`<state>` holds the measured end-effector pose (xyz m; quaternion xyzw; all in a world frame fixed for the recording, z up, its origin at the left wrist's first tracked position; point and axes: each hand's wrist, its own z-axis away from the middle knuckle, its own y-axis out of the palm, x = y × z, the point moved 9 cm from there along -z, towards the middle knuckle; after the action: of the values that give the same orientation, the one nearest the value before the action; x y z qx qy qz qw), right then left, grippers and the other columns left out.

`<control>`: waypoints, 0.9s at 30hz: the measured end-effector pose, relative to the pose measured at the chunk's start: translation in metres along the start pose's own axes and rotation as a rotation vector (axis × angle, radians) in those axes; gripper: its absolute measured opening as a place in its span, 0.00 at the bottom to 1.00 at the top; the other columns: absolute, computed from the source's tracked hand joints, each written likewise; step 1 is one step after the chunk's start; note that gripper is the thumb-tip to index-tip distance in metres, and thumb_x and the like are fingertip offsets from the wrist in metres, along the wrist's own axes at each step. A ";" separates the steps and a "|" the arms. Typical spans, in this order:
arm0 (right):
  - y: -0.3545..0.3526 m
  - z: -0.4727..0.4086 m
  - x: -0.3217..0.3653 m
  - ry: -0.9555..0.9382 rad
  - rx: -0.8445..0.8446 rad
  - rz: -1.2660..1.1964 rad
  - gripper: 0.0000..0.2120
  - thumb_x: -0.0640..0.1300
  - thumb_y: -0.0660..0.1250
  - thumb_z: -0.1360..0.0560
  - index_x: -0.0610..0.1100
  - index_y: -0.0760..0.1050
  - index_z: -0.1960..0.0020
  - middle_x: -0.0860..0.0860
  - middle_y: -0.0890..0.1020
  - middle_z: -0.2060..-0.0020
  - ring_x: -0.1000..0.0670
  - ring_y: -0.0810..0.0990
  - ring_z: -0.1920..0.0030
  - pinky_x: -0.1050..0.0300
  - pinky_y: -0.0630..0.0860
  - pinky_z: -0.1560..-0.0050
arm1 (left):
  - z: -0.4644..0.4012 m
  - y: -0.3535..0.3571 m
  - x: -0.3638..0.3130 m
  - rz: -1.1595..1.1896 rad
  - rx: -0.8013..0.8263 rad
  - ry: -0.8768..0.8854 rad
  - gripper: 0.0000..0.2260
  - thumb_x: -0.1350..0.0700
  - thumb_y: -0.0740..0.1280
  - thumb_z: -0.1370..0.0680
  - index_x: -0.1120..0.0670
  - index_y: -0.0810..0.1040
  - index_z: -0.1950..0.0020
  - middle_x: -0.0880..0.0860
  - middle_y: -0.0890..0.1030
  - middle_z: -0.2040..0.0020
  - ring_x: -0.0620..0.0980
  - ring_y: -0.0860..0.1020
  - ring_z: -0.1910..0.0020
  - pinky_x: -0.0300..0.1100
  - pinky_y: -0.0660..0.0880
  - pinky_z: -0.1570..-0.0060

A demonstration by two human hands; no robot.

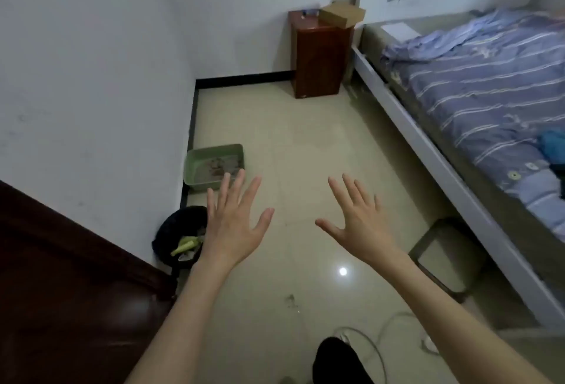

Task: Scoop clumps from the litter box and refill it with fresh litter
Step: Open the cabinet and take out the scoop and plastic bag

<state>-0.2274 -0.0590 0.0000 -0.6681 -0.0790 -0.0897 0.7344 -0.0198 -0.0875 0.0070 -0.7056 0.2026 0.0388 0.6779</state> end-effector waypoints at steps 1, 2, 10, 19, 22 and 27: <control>0.007 -0.001 -0.003 0.014 0.033 0.004 0.38 0.67 0.54 0.25 0.55 0.40 0.23 0.51 0.44 0.23 0.47 0.43 0.23 0.42 0.46 0.26 | -0.001 0.011 0.002 -0.012 0.047 -0.016 0.34 0.33 0.41 0.29 0.44 0.50 0.24 0.49 0.48 0.22 0.50 0.41 0.24 0.54 0.39 0.27; 0.013 -0.005 -0.006 0.025 0.047 0.002 0.38 0.67 0.54 0.25 0.55 0.39 0.23 0.51 0.43 0.23 0.47 0.43 0.23 0.42 0.46 0.25 | -0.004 0.021 0.001 -0.024 0.059 -0.004 0.35 0.33 0.40 0.29 0.44 0.50 0.24 0.49 0.48 0.22 0.50 0.41 0.24 0.54 0.39 0.27; 0.024 -0.075 -0.038 0.065 0.070 -0.071 0.39 0.66 0.56 0.25 0.56 0.39 0.24 0.51 0.42 0.23 0.48 0.41 0.23 0.41 0.45 0.25 | -0.076 0.061 -0.006 -0.026 0.127 0.031 0.34 0.33 0.41 0.29 0.44 0.50 0.24 0.49 0.47 0.22 0.49 0.40 0.24 0.54 0.39 0.27; 0.006 -0.211 -0.107 0.051 0.086 -0.082 0.39 0.66 0.56 0.26 0.57 0.39 0.24 0.52 0.42 0.23 0.48 0.40 0.23 0.40 0.42 0.27 | -0.234 0.094 -0.052 -0.078 0.171 0.040 0.34 0.33 0.39 0.29 0.42 0.47 0.24 0.49 0.47 0.22 0.50 0.40 0.24 0.54 0.37 0.28; -0.001 -0.254 -0.130 0.060 0.107 -0.071 0.40 0.67 0.56 0.26 0.57 0.38 0.24 0.51 0.42 0.23 0.47 0.40 0.23 0.39 0.42 0.27 | -0.276 0.102 -0.061 -0.072 0.184 0.035 0.35 0.33 0.39 0.30 0.42 0.48 0.24 0.49 0.48 0.22 0.50 0.40 0.24 0.53 0.36 0.28; -0.009 -0.322 -0.148 0.040 0.132 -0.081 0.39 0.66 0.56 0.26 0.56 0.38 0.24 0.51 0.41 0.23 0.48 0.40 0.23 0.39 0.41 0.27 | -0.342 0.118 -0.056 -0.101 0.217 0.000 0.35 0.32 0.39 0.30 0.42 0.47 0.24 0.49 0.47 0.22 0.50 0.40 0.24 0.54 0.36 0.29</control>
<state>-0.3750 -0.3768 -0.0566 -0.6124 -0.0972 -0.1273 0.7742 -0.1867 -0.4068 -0.0593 -0.6372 0.1698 -0.0174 0.7515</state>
